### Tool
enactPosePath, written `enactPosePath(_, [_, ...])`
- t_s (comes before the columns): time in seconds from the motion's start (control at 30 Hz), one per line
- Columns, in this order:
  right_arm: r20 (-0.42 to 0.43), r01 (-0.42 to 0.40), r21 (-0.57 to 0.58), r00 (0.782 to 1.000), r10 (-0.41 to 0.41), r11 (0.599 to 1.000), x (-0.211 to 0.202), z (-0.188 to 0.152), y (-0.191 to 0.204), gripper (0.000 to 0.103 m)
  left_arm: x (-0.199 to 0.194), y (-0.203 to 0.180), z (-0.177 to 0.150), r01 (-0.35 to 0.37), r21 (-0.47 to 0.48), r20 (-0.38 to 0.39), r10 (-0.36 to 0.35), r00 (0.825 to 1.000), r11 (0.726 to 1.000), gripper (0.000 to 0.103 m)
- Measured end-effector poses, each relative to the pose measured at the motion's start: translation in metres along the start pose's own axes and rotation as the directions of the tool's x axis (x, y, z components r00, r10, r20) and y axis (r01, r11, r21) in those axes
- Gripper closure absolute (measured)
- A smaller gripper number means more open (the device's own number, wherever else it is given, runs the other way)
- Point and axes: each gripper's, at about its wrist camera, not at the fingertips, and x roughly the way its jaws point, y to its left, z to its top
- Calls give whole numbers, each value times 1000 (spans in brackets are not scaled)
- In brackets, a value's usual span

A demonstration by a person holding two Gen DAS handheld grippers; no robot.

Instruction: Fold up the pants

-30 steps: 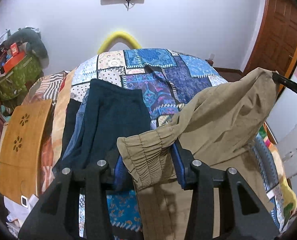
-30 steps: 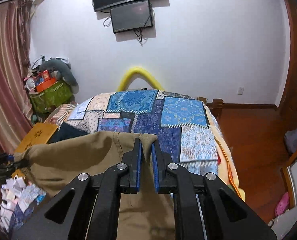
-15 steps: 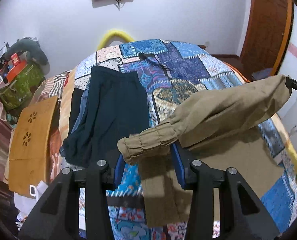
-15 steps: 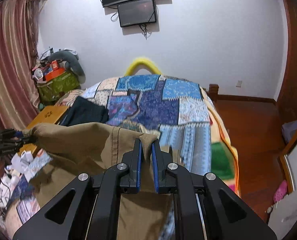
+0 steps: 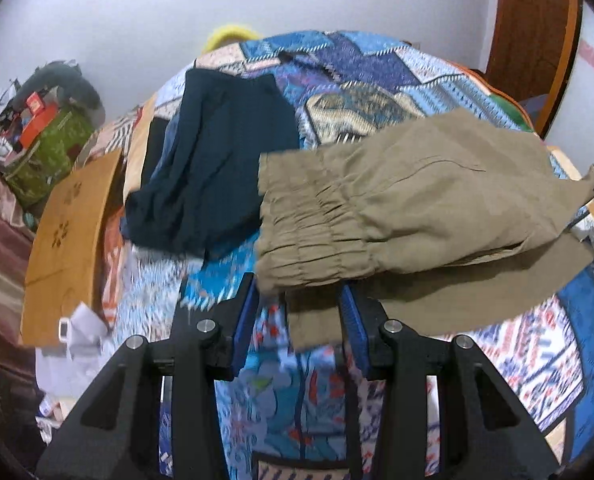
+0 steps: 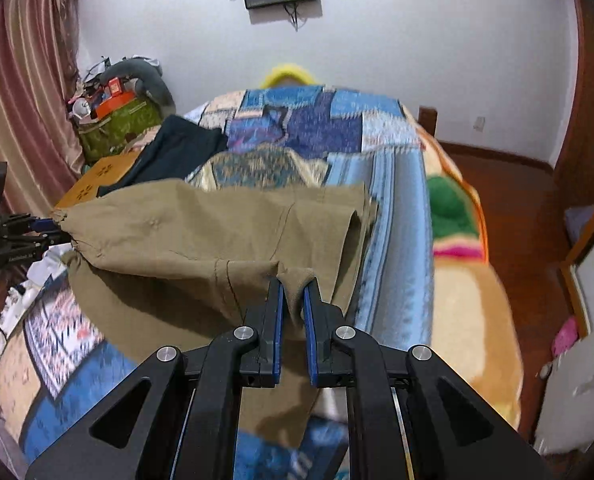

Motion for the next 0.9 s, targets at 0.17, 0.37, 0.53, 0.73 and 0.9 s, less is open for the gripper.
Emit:
enactPosePath(0.17, [-39,-1,25,999,2,1000,3,-28,0,94,-3,6,-20,6,-45,-13,-7,1000,999,60])
enactPosePath(0.37, [-68,-2,37,998,4,999,-5,-56,4,90,-13,9,-34,-10,-55,-33,8,999,998,60])
enactPosePath(0.53, [-32,4,25,999,-3,1000,-24,-62,13,89,-31,6,-33,-23,-66,-9,22,1000,998,43])
enactPosePath(0.73, [38,0,-8,999,0,1000,-41,-45,27,58,-53,-13,-17,-71,-6,85,72,994,997,10])
enactPosePath(0.9, [71,-12,-49,997,16,999,-36,-28,43,33,-42,-42,-4,-83,114,77,75,994,990,7])
